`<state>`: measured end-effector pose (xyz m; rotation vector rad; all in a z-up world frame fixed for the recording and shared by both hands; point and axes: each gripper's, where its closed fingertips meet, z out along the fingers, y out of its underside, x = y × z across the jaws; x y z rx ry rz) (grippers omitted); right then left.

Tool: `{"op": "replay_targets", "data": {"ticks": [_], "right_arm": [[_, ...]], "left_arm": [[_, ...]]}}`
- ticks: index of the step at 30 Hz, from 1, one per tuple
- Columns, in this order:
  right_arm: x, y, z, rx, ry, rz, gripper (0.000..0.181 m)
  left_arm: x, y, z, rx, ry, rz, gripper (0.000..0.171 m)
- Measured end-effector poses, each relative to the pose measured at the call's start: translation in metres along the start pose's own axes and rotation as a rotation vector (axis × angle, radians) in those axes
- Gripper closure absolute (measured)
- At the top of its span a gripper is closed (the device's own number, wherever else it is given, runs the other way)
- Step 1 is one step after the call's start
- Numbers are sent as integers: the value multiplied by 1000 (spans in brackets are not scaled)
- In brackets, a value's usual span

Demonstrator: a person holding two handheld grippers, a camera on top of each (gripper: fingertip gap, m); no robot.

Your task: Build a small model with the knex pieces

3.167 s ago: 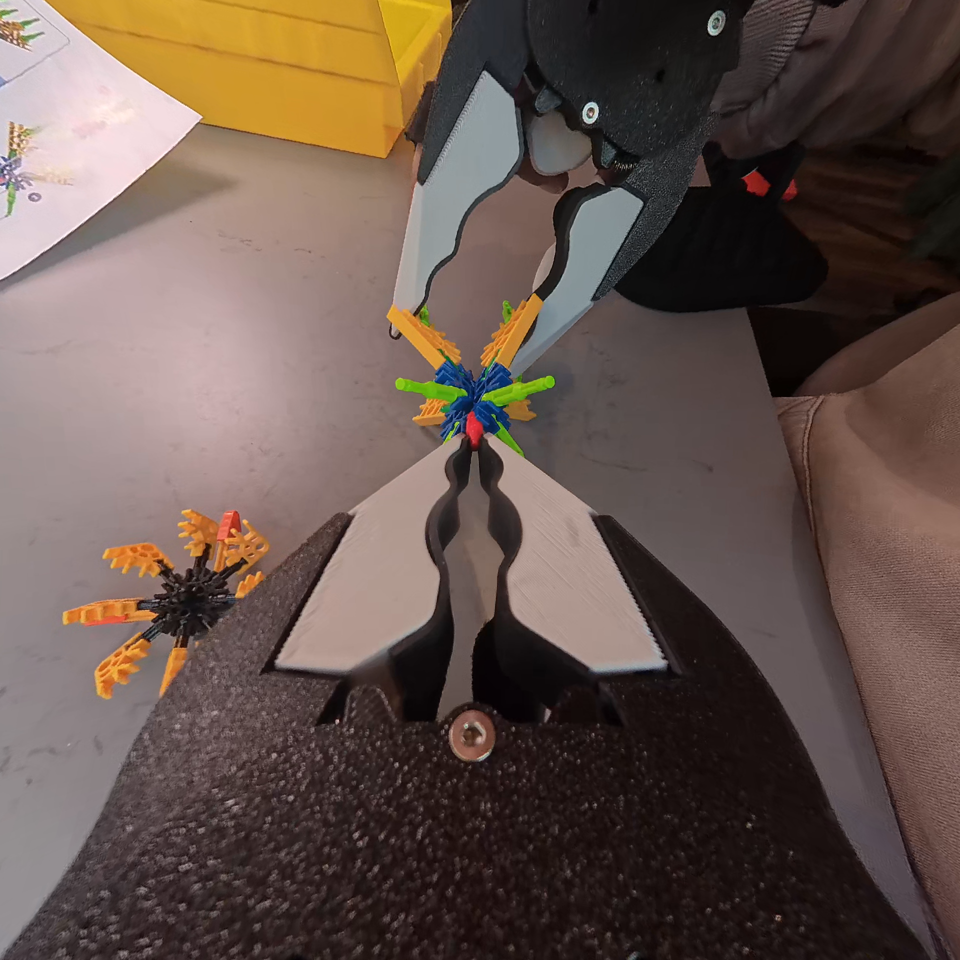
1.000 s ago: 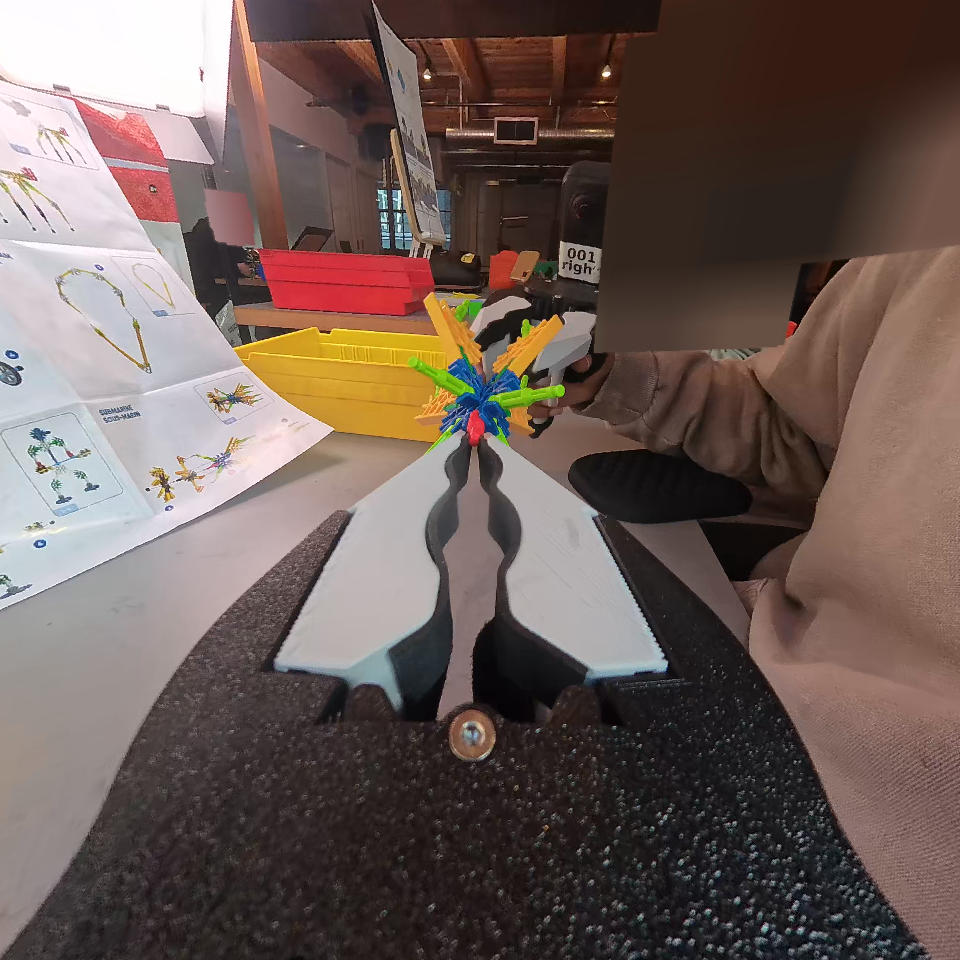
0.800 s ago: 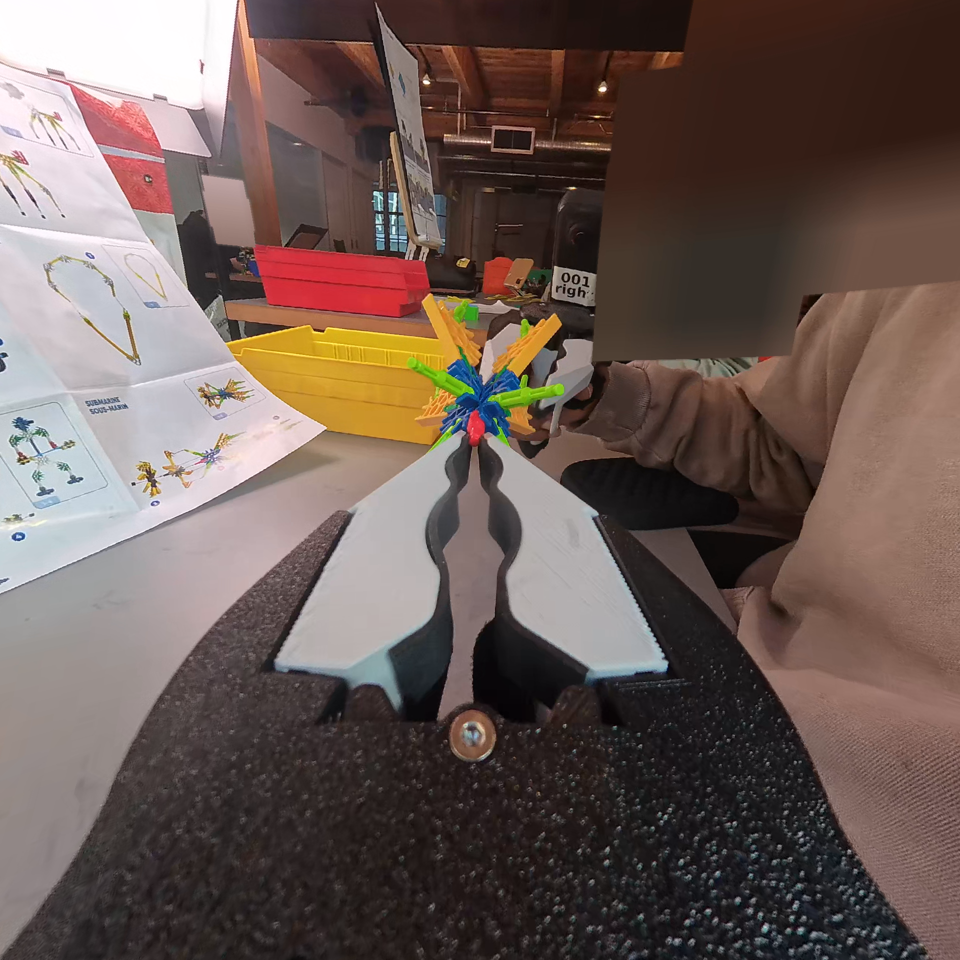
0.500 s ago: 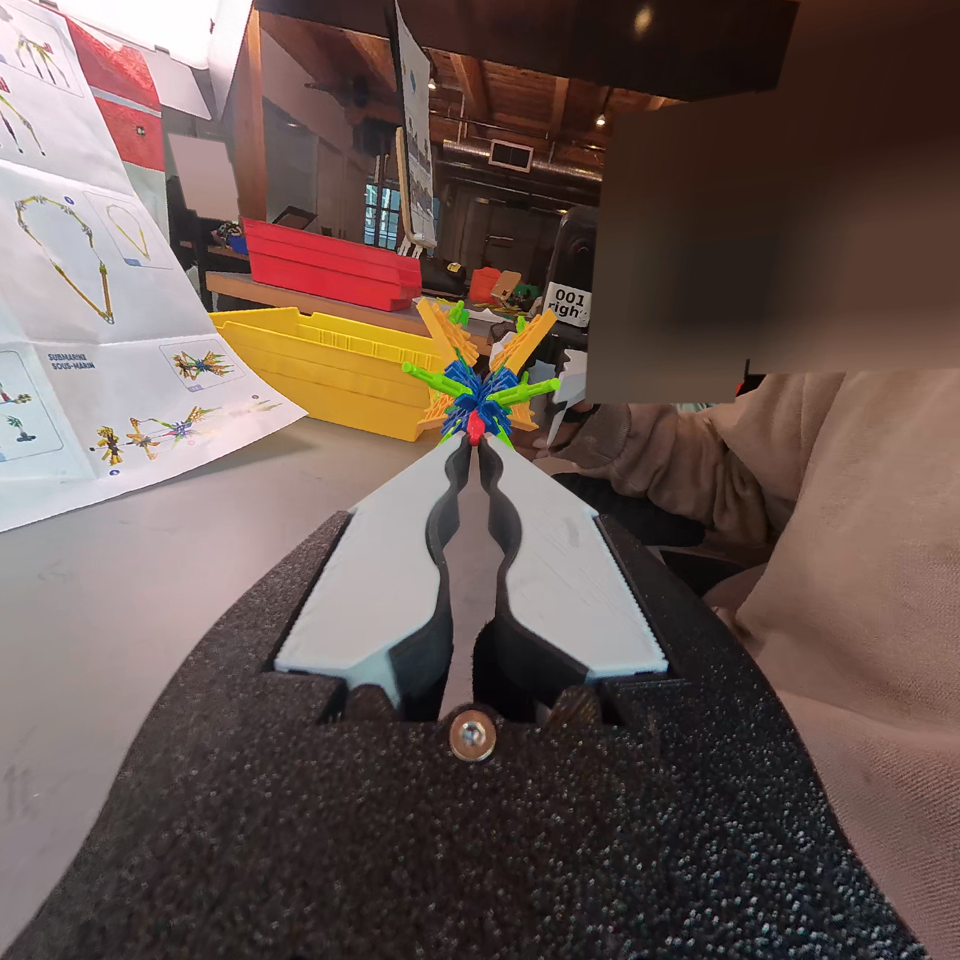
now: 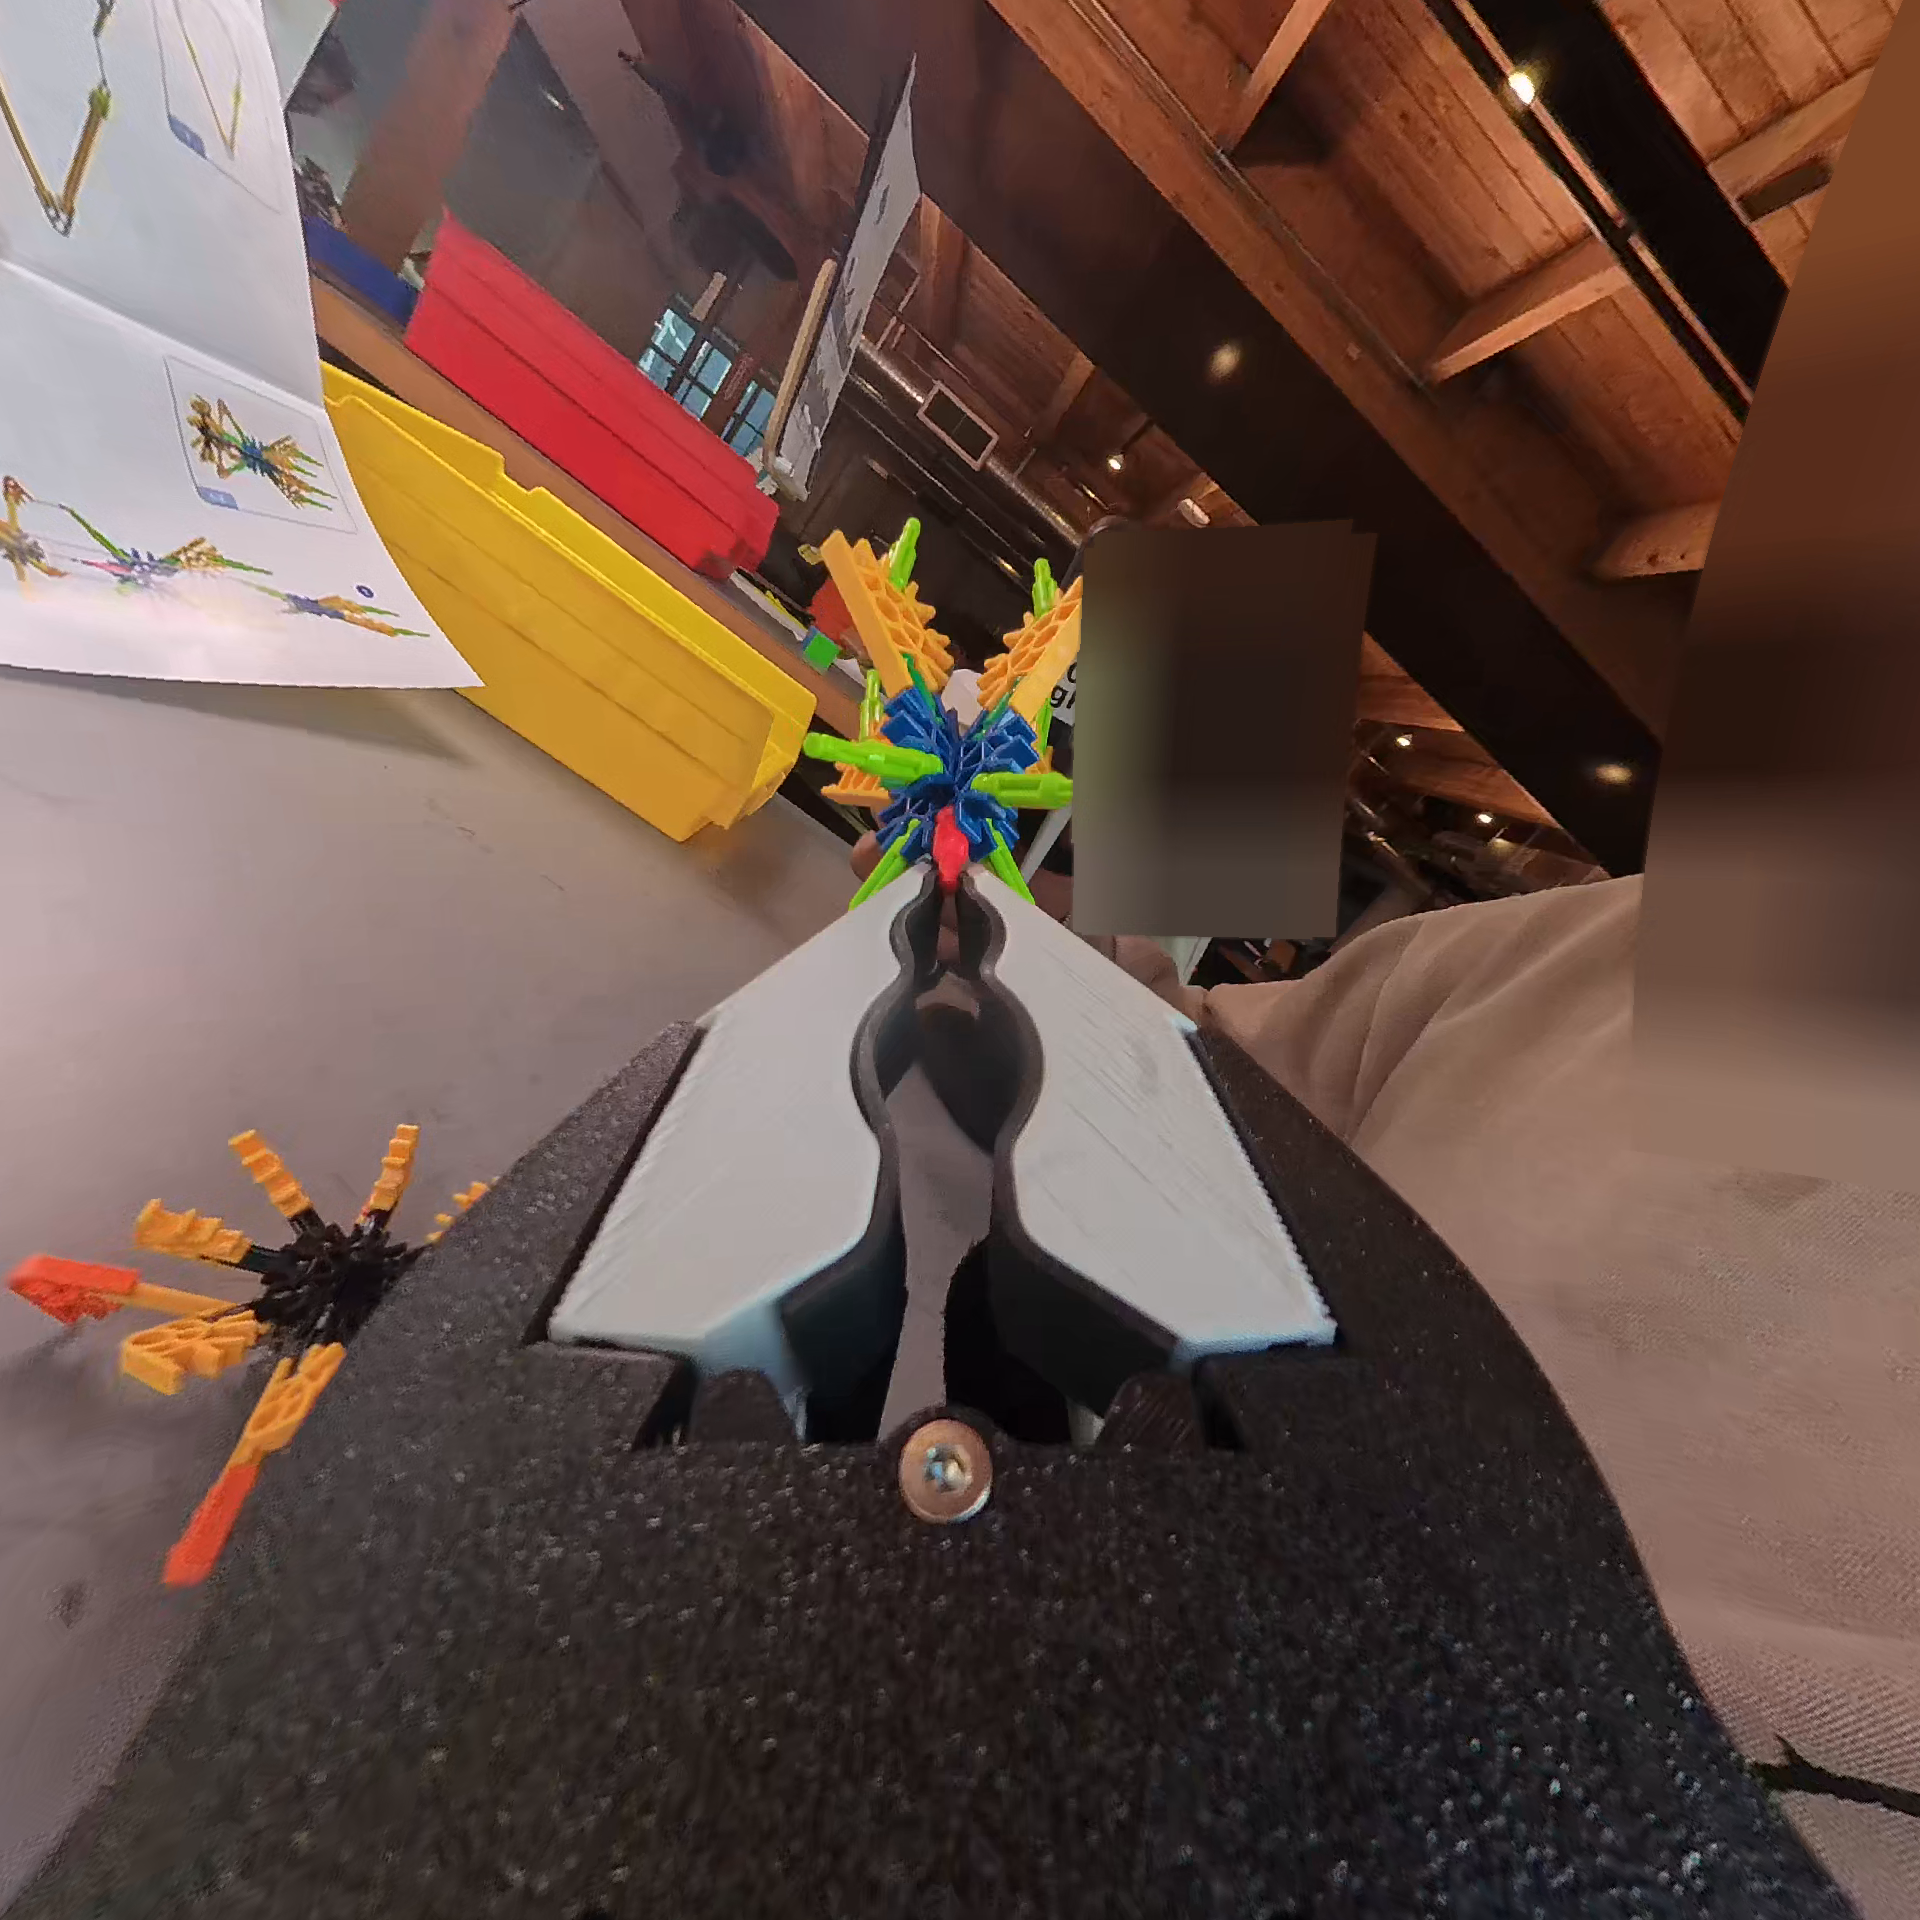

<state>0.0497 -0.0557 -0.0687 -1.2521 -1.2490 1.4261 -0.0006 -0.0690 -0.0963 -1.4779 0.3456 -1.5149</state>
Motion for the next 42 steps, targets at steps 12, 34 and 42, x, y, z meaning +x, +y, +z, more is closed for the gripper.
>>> {"op": "replay_targets", "data": {"ticks": [12,34,42], "right_arm": [[22,-15,12,-14,127,215,171],[58,21,-17,-237,221,-211,133],[33,103,-1,-521,42,-340,114]], "left_arm": [[-2,8,3,13,150,-396,170],[-60,67,-10,-480,-322,177,170],[-74,82,-14,-641,-419,485,169]]}}
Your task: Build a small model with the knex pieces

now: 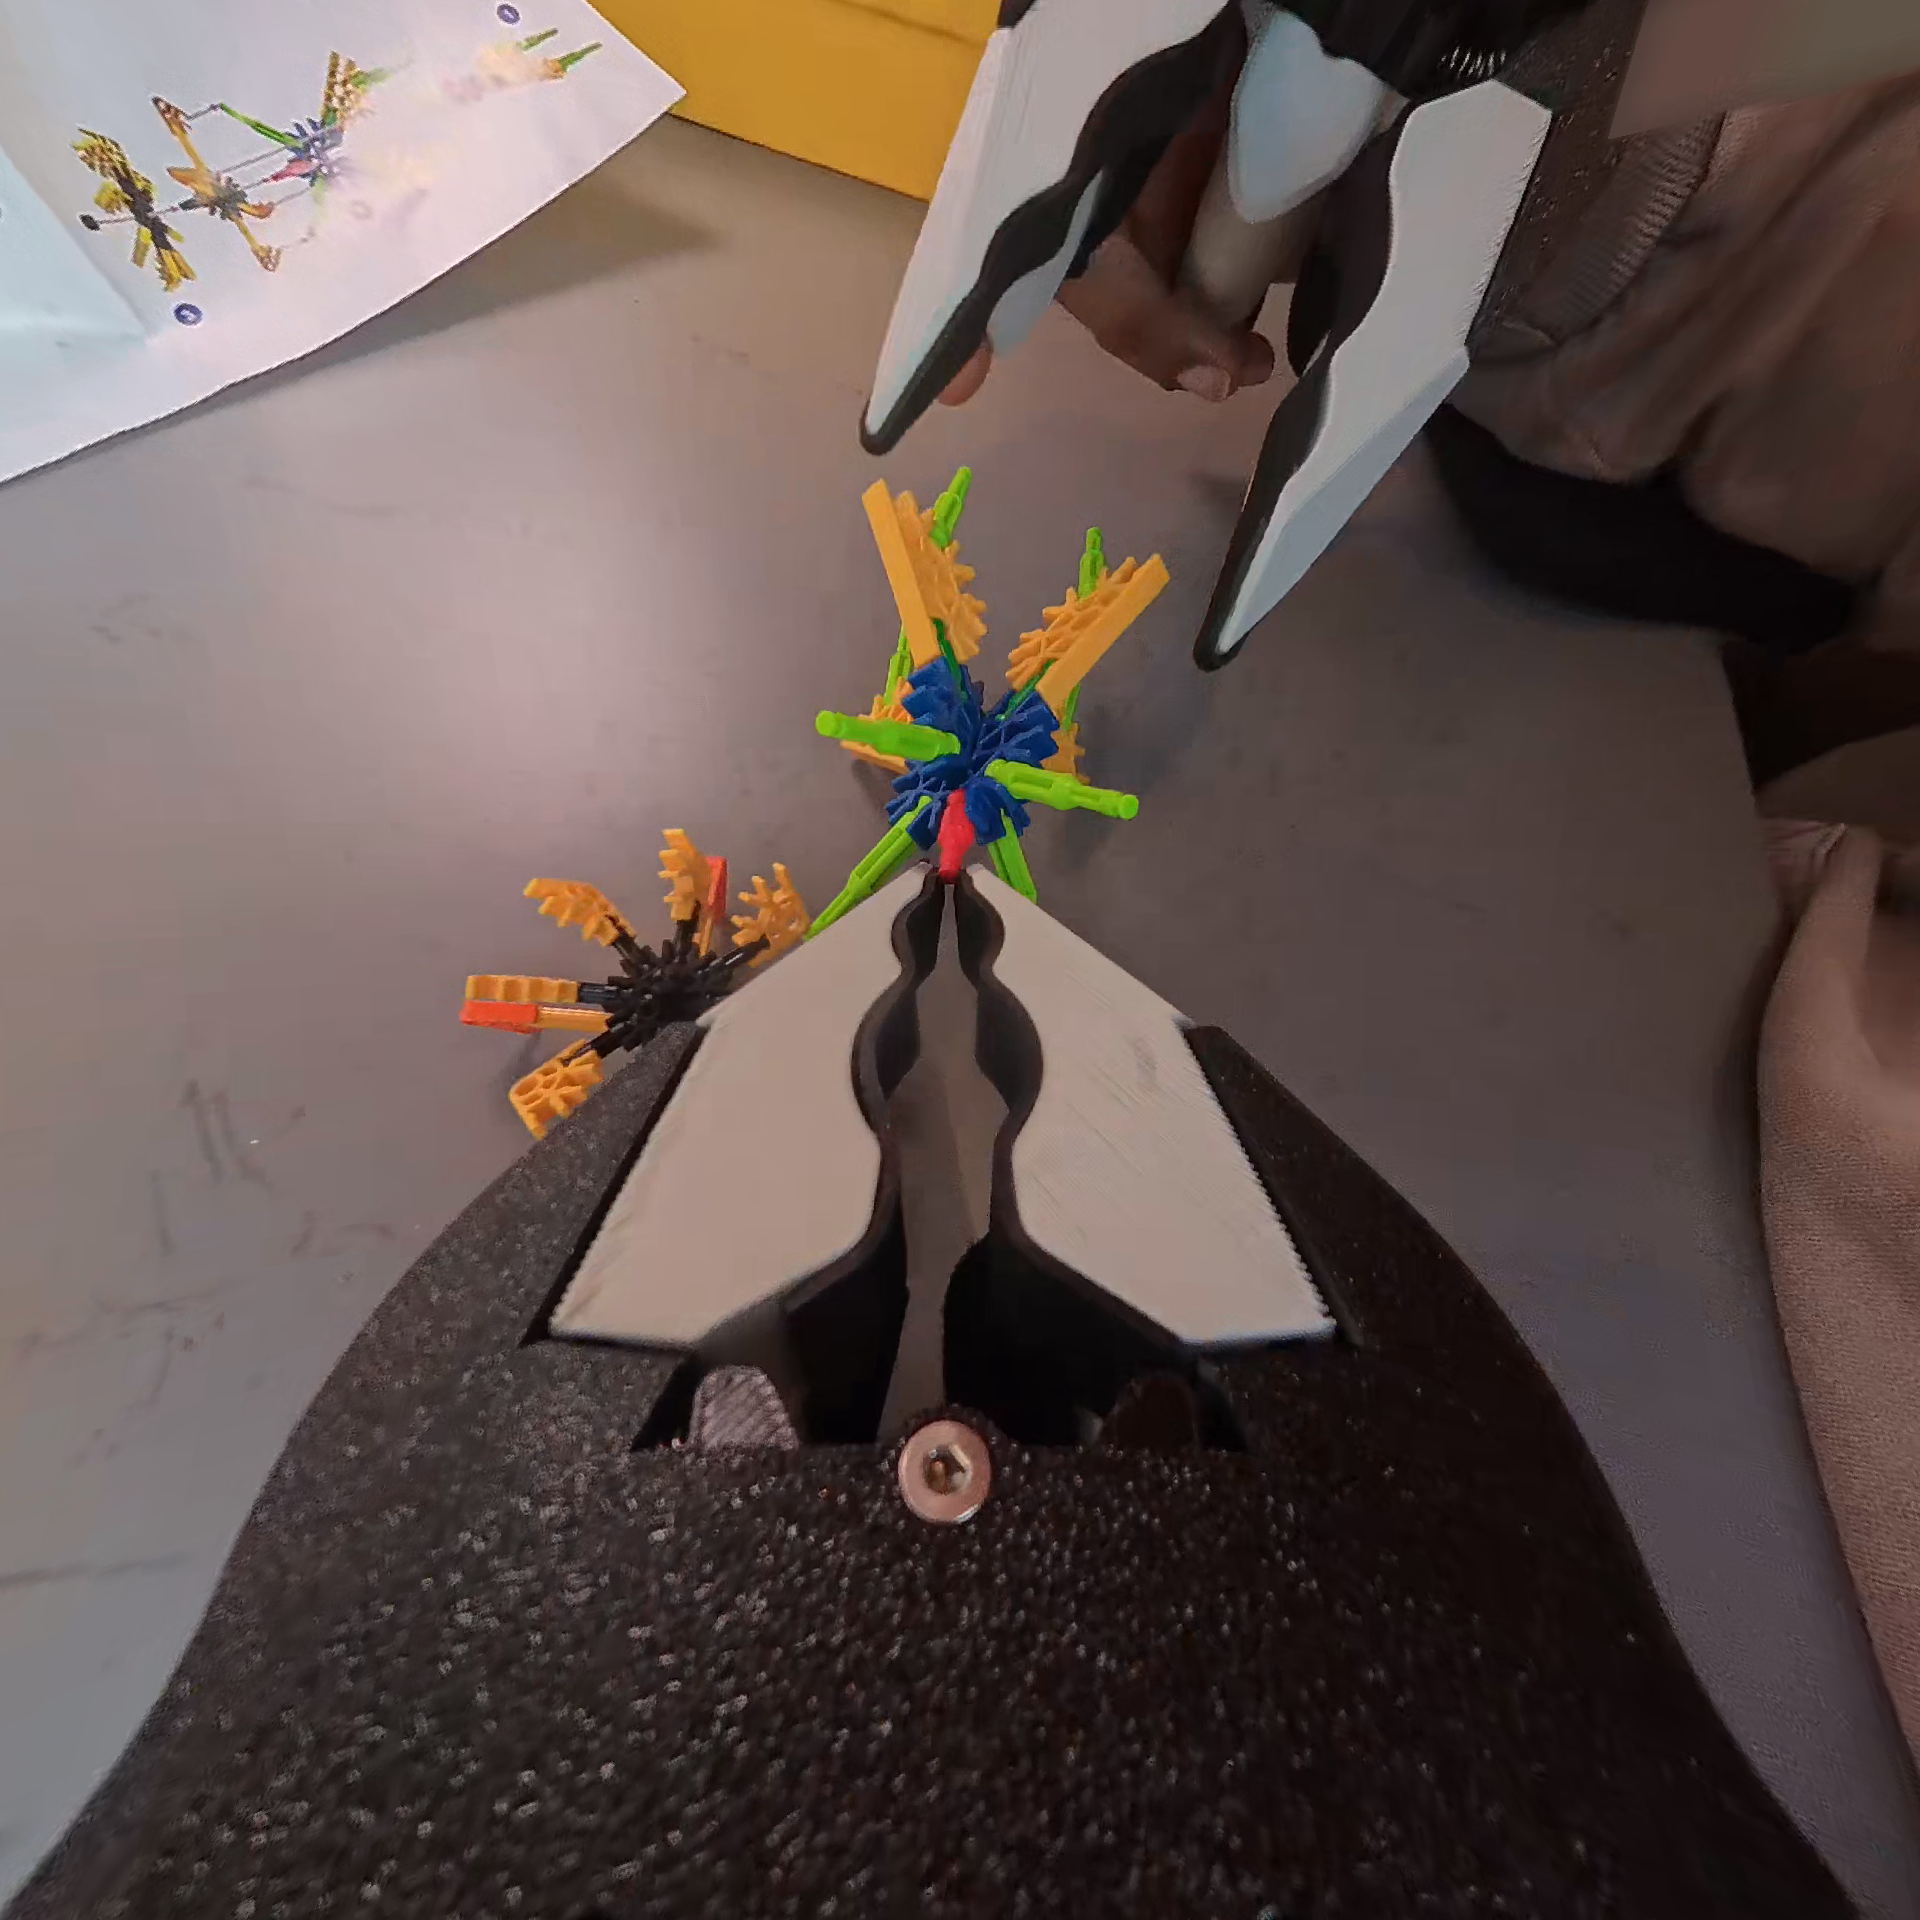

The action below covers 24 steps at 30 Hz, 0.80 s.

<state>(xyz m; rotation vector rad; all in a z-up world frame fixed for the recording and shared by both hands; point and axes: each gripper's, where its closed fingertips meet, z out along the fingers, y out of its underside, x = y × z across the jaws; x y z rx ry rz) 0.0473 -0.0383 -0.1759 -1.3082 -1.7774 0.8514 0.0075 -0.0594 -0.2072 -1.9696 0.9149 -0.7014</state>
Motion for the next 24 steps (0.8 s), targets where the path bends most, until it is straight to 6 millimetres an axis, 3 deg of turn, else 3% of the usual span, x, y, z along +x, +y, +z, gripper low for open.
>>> {"op": "replay_targets", "data": {"ticks": [5,8,10,15,17,20,24], "right_arm": [[-3,16,20,-105,-37,29,94],[1,30,30,-165,-32,58,112],[0,29,29,-152,-32,46,115],[22,36,20,-197,119,-44,115],[30,38,18,-195,174,-64,115],[35,38,16,-185,218,-81,115],[34,39,15,-177,222,-81,115]], "left_arm": [[0,7,4,-47,-59,125,169],[3,8,3,-52,-48,144,166],[2,2,-6,-25,-26,125,161],[-38,-17,-49,81,-135,64,154],[-51,-14,-60,83,-157,10,151],[-61,-1,-61,45,-150,-49,141],[-54,0,-49,28,-166,27,142]]}}
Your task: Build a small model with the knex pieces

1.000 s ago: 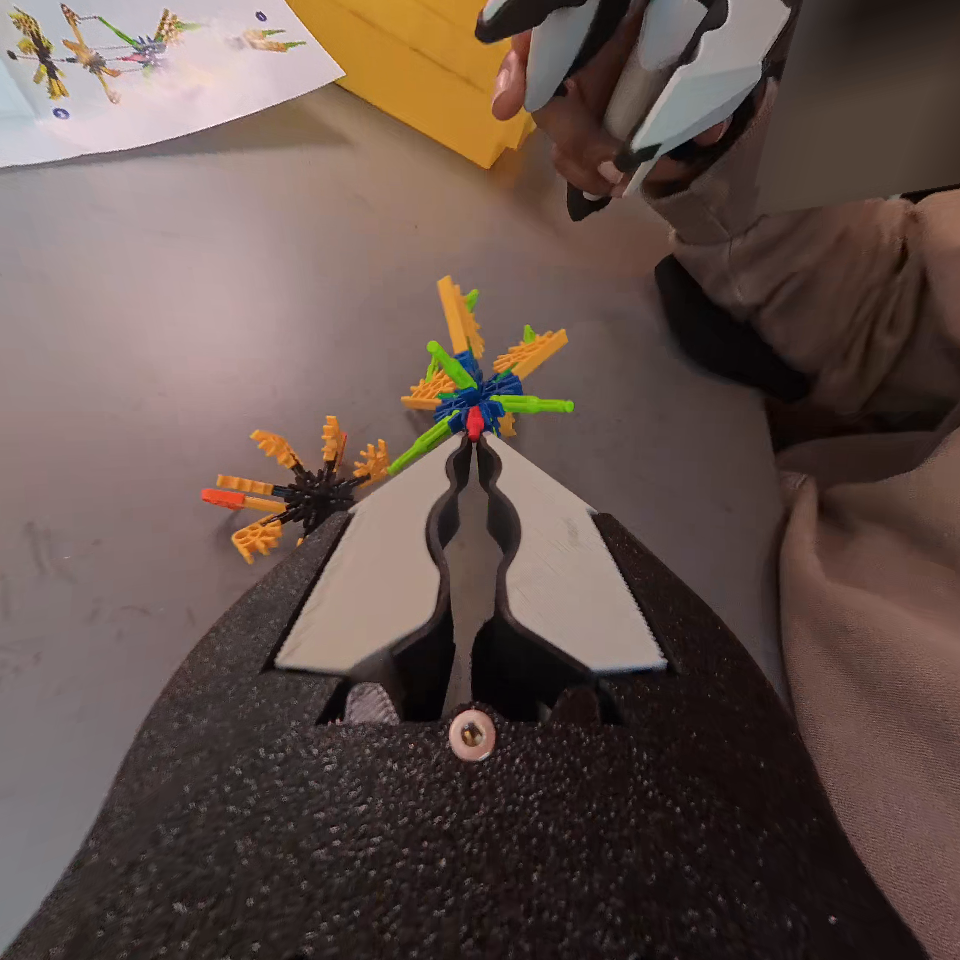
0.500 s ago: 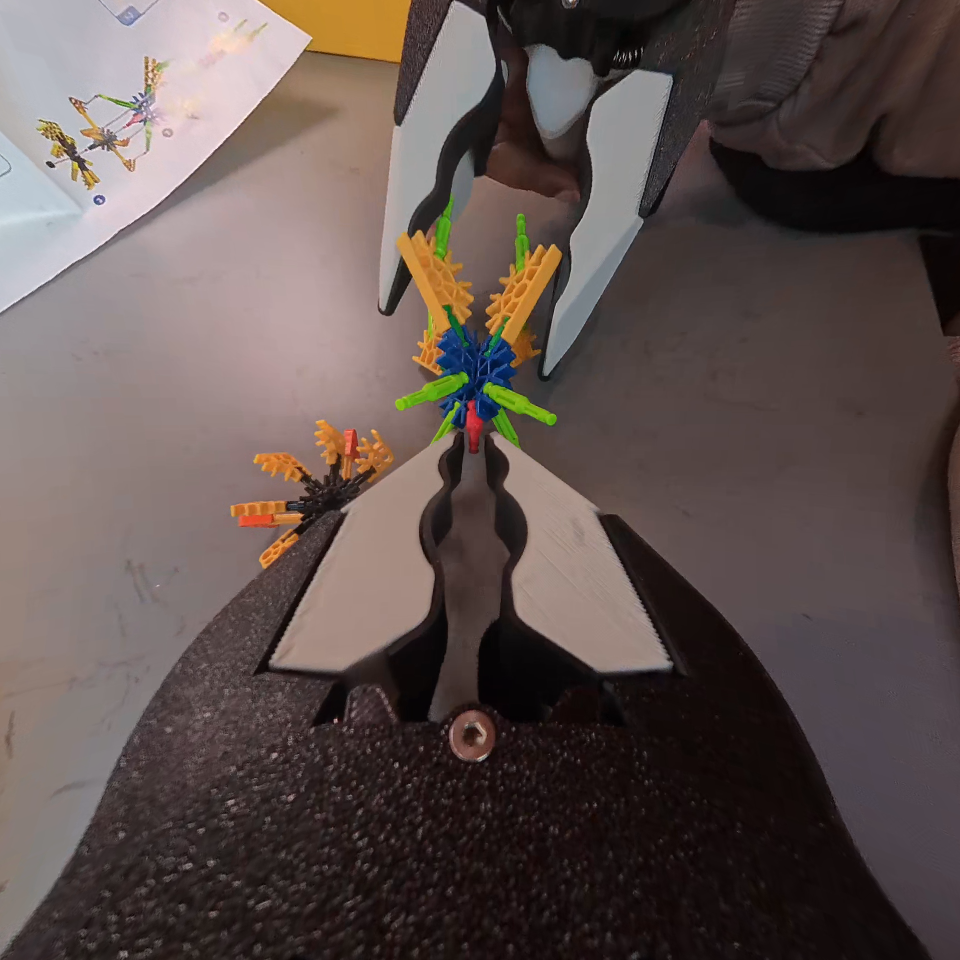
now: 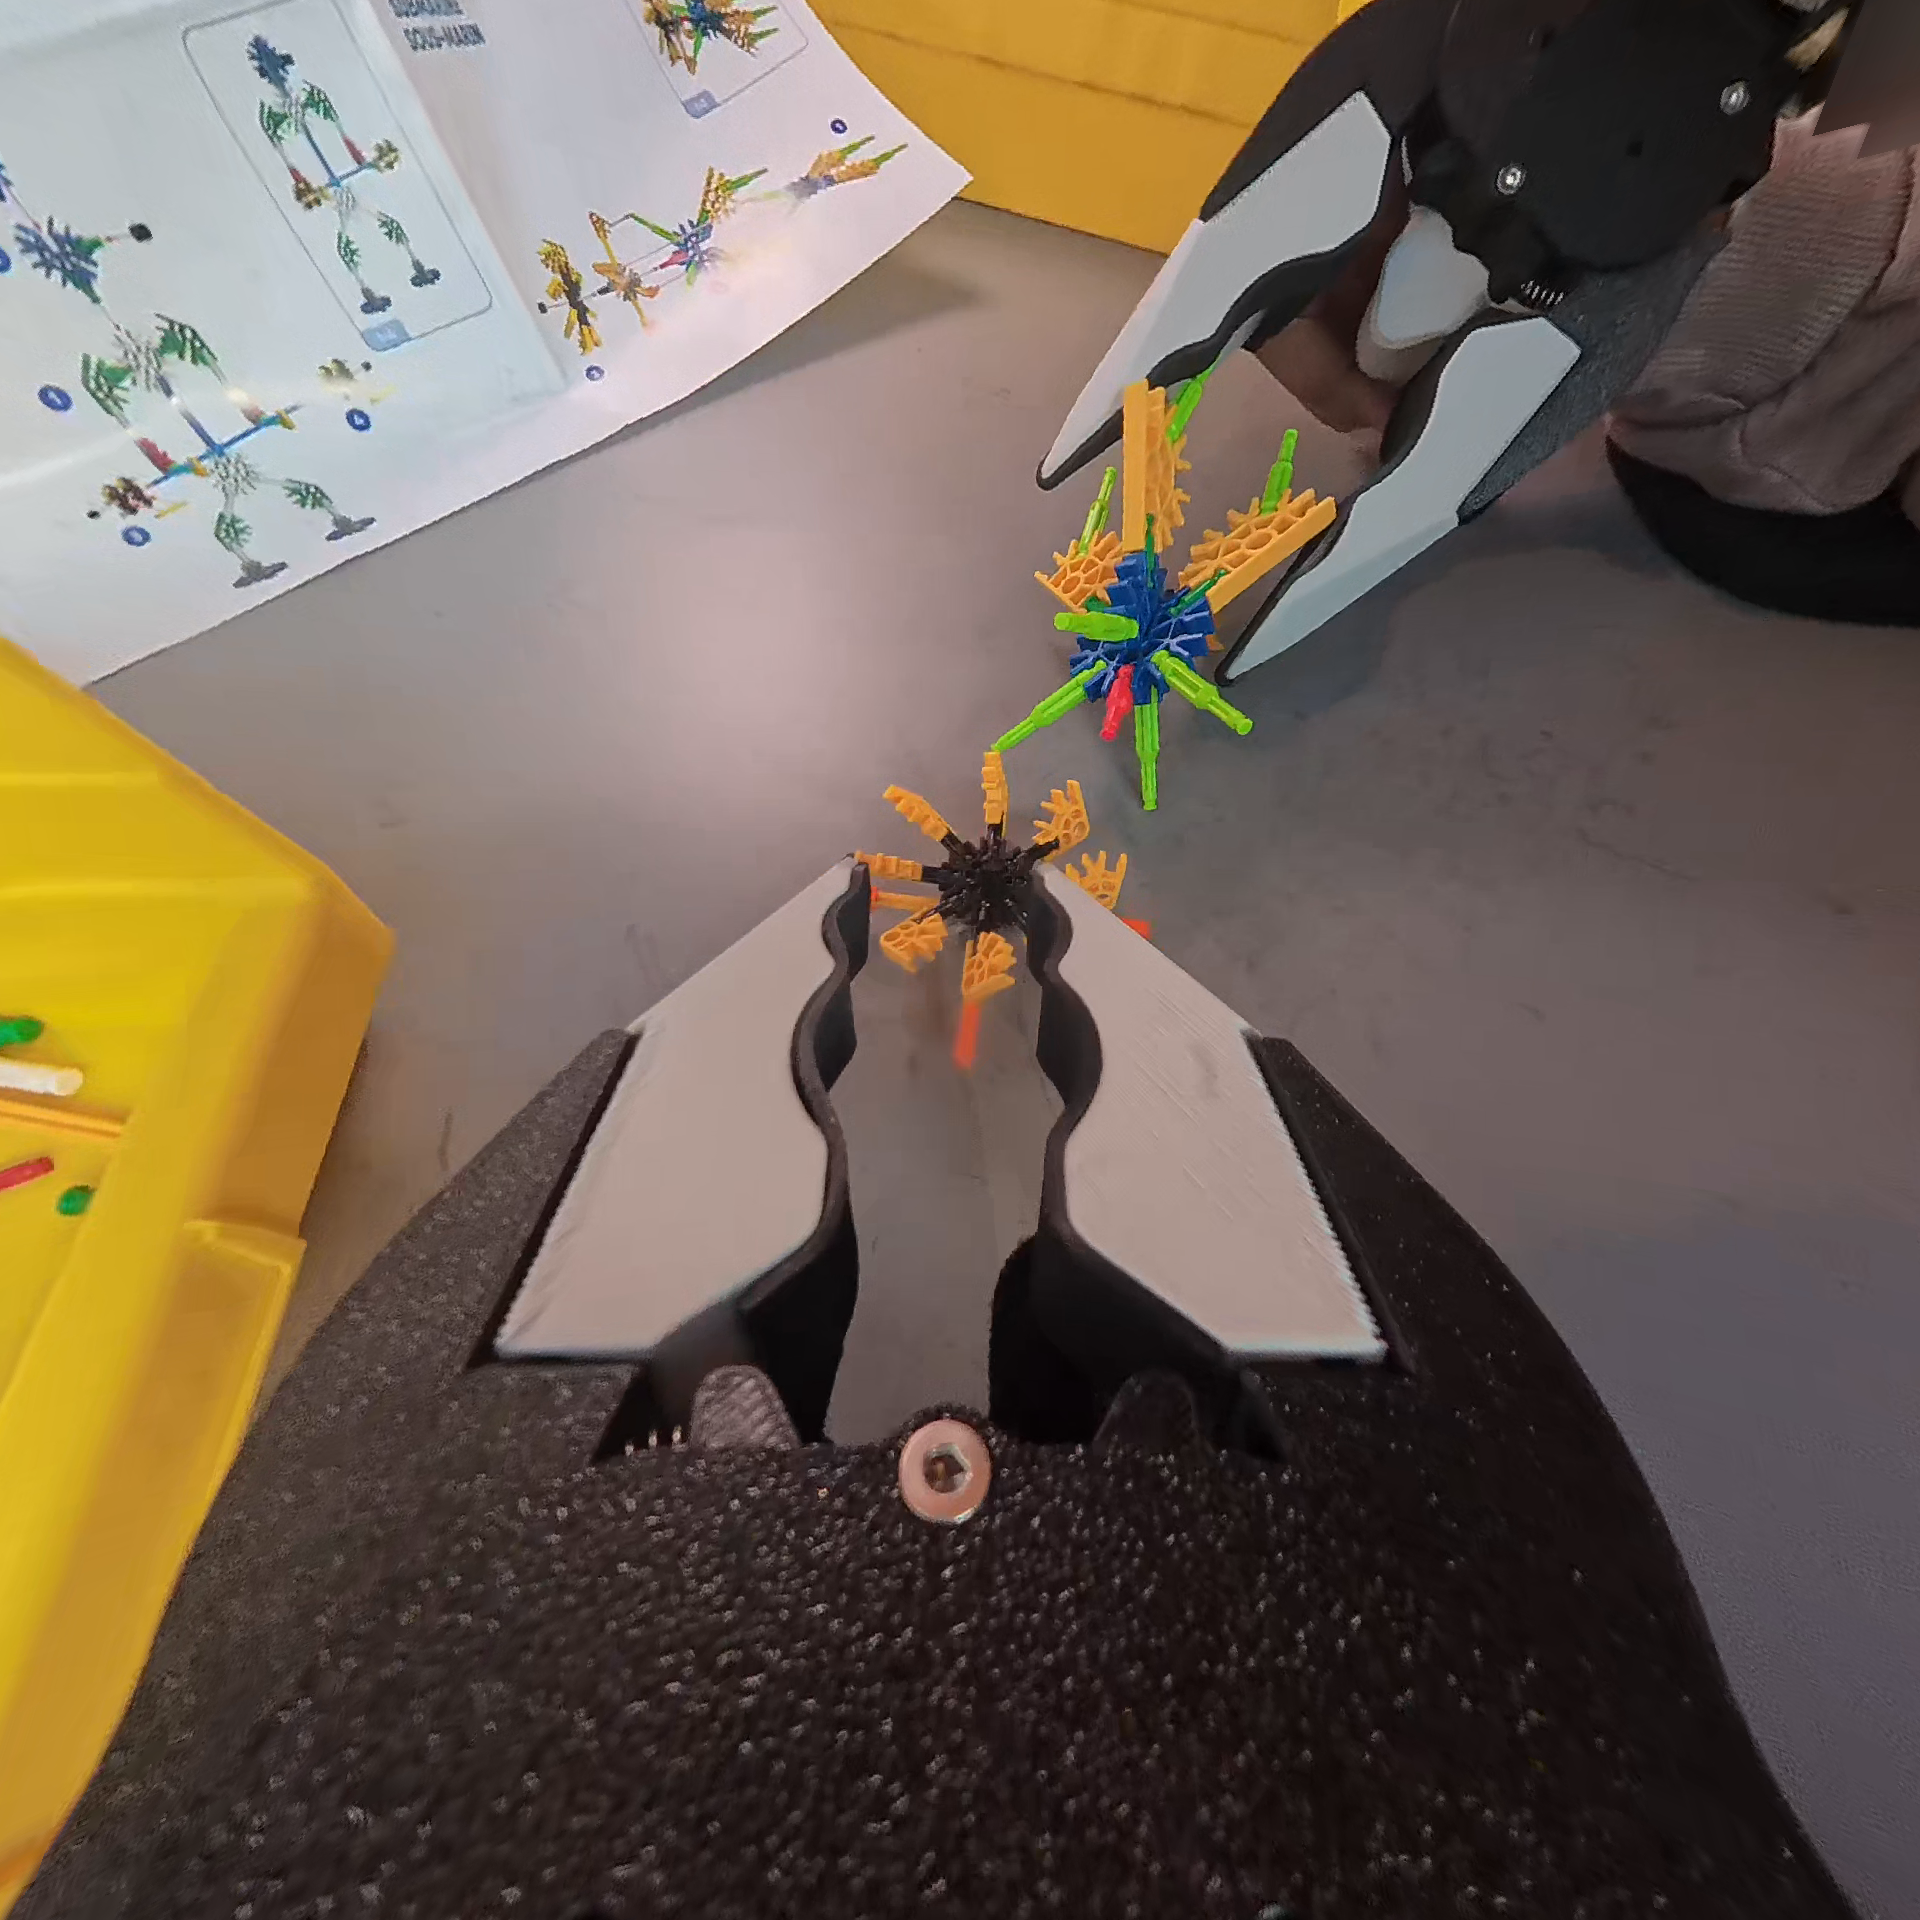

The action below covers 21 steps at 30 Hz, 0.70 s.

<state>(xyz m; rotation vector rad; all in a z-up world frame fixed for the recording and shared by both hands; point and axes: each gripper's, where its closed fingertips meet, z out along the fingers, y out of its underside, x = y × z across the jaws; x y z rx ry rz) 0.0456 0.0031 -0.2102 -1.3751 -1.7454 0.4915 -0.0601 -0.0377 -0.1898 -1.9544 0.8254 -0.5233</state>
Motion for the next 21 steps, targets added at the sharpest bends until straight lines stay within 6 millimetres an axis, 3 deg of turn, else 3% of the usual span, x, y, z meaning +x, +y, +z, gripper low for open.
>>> {"op": "replay_targets", "data": {"ticks": [3,9,16,21], "right_arm": [[-3,-1,0,-9,-2,-17,114],[-5,-2,-1,-21,9,-49,114],[-8,-1,-4,-10,-5,-28,114],[-4,-8,-7,77,-24,80,116]], "left_arm": [[6,0,10,-28,-53,101,158],[6,11,27,-122,-57,96,158],[5,10,27,-144,-49,81,167],[7,-30,7,173,121,-241,167]]}}
